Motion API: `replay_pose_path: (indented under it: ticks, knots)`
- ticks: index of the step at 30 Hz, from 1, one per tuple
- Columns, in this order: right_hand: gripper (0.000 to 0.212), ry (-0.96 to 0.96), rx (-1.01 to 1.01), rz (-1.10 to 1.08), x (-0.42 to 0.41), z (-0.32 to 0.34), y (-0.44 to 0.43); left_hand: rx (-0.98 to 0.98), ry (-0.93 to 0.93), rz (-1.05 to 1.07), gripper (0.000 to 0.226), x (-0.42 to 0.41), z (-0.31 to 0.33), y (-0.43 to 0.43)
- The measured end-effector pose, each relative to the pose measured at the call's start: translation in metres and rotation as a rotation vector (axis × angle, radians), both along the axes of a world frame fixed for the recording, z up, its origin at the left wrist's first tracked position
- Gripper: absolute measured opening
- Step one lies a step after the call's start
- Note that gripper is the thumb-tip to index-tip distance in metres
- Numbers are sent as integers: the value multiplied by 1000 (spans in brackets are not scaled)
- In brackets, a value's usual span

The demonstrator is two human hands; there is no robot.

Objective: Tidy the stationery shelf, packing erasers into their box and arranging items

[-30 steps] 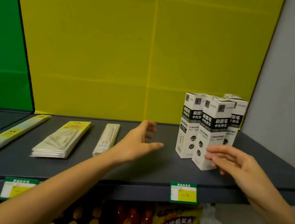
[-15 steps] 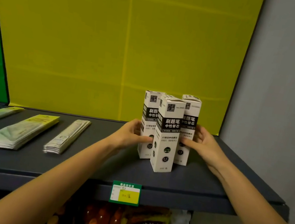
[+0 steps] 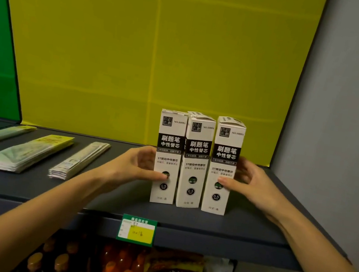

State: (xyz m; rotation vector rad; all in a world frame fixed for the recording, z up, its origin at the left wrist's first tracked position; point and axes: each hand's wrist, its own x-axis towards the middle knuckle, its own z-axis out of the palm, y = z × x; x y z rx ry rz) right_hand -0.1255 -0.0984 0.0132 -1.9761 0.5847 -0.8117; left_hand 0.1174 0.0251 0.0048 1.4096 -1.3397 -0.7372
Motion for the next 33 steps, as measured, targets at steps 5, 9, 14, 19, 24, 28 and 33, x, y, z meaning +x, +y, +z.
replay_pose_path:
  ticks: [5,9,14,19,24,28,33]
  knots:
    - [44,-28,4,28,7,-4,1,-29,13,-28,52,-3,-3,-7]
    - [58,-53,-10,20,19,-7,4,-32,5,-36,45,7,-2,-7]
    - [51,-96,-46,0,43,-12,10,-4,-15,-37,37,25,4,-2]
    - [55,-77,-38,15,57,-13,9,-17,-13,-29,38,34,5,1]
    - [62,-73,-11,20,59,-14,9,-47,-27,-13,38,37,0,0]
    - [66,-43,0,9,59,-13,8,-51,-29,3,39,39,-1,-1]
    - [70,-9,0,-18,63,-14,10,-24,-23,13,41,40,-2,-2]
